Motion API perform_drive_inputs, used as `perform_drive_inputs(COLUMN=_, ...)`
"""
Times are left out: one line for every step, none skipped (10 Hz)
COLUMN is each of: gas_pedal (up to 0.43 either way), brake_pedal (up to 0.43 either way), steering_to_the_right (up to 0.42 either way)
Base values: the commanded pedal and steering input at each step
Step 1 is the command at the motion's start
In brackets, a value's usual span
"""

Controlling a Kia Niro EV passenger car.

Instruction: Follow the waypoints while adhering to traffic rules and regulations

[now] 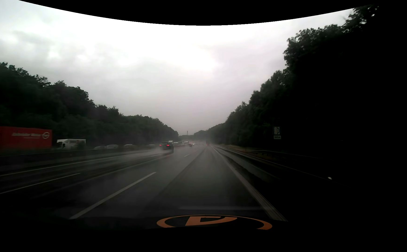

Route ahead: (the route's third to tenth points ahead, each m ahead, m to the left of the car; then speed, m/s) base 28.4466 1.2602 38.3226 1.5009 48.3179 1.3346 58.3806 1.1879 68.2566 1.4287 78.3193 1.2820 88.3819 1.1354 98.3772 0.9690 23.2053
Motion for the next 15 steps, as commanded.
perform_drive_inputs(gas_pedal=0.028, brake_pedal=0.0, steering_to_the_right=0.0)
perform_drive_inputs(gas_pedal=0.039, brake_pedal=0.0, steering_to_the_right=0.0)
perform_drive_inputs(gas_pedal=0.039, brake_pedal=0.0, steering_to_the_right=0.0)
perform_drive_inputs(gas_pedal=0.039, brake_pedal=0.0, steering_to_the_right=-0.001)
perform_drive_inputs(gas_pedal=0.059, brake_pedal=0.0, steering_to_the_right=-0.001)
perform_drive_inputs(gas_pedal=0.067, brake_pedal=0.0, steering_to_the_right=-0.001)
perform_drive_inputs(gas_pedal=0.067, brake_pedal=0.0, steering_to_the_right=-0.002)
perform_drive_inputs(gas_pedal=0.067, brake_pedal=0.0, steering_to_the_right=-0.002)
perform_drive_inputs(gas_pedal=0.067, brake_pedal=0.0, steering_to_the_right=-0.002)
perform_drive_inputs(gas_pedal=0.067, brake_pedal=0.0, steering_to_the_right=-0.002)
perform_drive_inputs(gas_pedal=0.067, brake_pedal=0.0, steering_to_the_right=-0.001)
perform_drive_inputs(gas_pedal=0.059, brake_pedal=0.0, steering_to_the_right=-0.002)
perform_drive_inputs(gas_pedal=0.059, brake_pedal=0.0, steering_to_the_right=-0.002)
perform_drive_inputs(gas_pedal=0.059, brake_pedal=0.0, steering_to_the_right=-0.002)
perform_drive_inputs(gas_pedal=0.059, brake_pedal=0.0, steering_to_the_right=-0.002)
